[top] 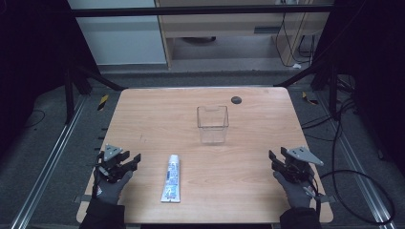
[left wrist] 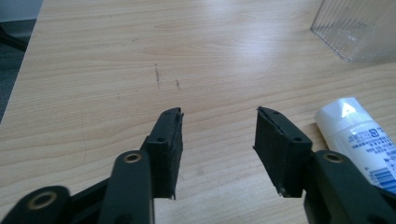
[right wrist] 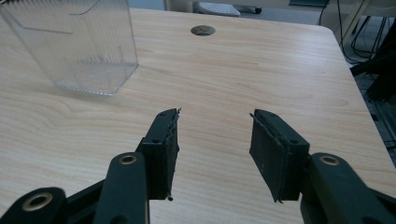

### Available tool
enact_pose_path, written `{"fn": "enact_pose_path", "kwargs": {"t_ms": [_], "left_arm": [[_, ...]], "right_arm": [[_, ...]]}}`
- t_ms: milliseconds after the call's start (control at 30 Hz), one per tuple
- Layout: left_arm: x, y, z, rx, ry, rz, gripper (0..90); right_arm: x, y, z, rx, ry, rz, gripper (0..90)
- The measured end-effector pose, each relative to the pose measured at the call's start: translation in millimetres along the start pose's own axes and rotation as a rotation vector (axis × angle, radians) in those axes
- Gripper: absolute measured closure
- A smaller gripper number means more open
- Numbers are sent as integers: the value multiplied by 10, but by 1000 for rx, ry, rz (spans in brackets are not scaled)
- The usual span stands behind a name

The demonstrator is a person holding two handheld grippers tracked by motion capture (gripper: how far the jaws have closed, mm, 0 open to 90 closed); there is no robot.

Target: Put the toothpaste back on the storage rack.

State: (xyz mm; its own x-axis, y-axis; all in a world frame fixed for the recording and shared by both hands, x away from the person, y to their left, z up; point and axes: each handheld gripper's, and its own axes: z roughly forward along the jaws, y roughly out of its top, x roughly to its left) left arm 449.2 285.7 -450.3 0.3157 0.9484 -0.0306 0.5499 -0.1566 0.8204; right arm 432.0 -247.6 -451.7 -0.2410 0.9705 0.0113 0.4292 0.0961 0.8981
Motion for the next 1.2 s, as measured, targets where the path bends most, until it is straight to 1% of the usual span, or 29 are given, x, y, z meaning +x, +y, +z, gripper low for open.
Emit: {"fn": "enact_pose_path", "kwargs": {"t_ms": [67,100,167,200,267,300,333,367,400,433,467,500,567,600,633,667,700,733,800,833,933,1000,1067,1100,1133,1167,1200], "left_arm": [[-14,-3,-7,2,-3,6,558],[-28,-8,-10,8,-15,11,558],[-55,-29,-3,19,-37,15,613],[-55,-29,-3,19,-37,15,629],[-87,-47,-11,30,-56,12,646],[-127,-58,-30,38,-75,23,677],[-147,-62,-40,43,-80,33,690],[-147,-62,-40,43,-80,33,699],[-178,-72,-50,51,-93,29,710],[-227,-94,-67,63,-113,41,725],[-227,-94,-67,63,-113,41,735],[-277,-112,-73,83,-118,58,747],[-315,-124,-74,106,-131,69,778],[-315,-124,-74,106,-131,69,795],[-334,-130,-74,117,-128,77,795],[-352,-137,-73,126,-128,85,815],[-386,-151,-73,145,-134,98,851],[-386,-151,-73,145,-134,98,865],[-426,-165,-76,155,-150,101,882],[-451,-173,-78,164,-165,110,890],[-510,-188,-75,184,-187,133,894],[-553,-199,-76,195,-202,147,895],[-618,-221,-75,217,-231,179,895],[-642,-231,-70,223,-239,186,895],[-642,-231,-70,223,-239,186,895],[-682,-247,-57,242,-253,202,895],[-682,-247,-57,242,-253,202,895]], "right_arm": [[7,-7,-7,7,9,-3,503],[12,-15,-14,5,13,-4,503],[20,-25,-16,17,32,-5,503],[20,-25,-16,17,32,-5,503],[30,-34,-14,28,38,-15,509],[50,-42,-21,30,36,-22,509],[59,-44,-19,32,40,-28,505],[59,-44,-19,32,40,-28,505],[83,-48,-24,32,41,-37,501],[93,-52,-24,38,46,-40,500],[109,-58,-29,41,50,-36,501],[116,-65,-24,40,50,-49,502],[140,-71,-25,37,52,-49,509],[140,-71,-25,37,52,-49,509],[150,-69,-24,35,56,-49,508],[159,-69,-21,34,60,-51,508],[175,-71,-14,35,68,-62,506],[175,-71,-14,35,68,-62,506],[189,-76,-4,44,76,-58,504],[191,-81,6,49,80,-62,501],[213,-86,18,60,93,-65,492],[221,-81,12,52,88,-72,473],[214,-79,10,45,91,-64,440],[215,-81,15,48,89,-61,429],[211,-85,21,48,85,-66,421],[213,-88,26,50,85,-64,410],[213,-88,26,50,85,-64,410]]}}
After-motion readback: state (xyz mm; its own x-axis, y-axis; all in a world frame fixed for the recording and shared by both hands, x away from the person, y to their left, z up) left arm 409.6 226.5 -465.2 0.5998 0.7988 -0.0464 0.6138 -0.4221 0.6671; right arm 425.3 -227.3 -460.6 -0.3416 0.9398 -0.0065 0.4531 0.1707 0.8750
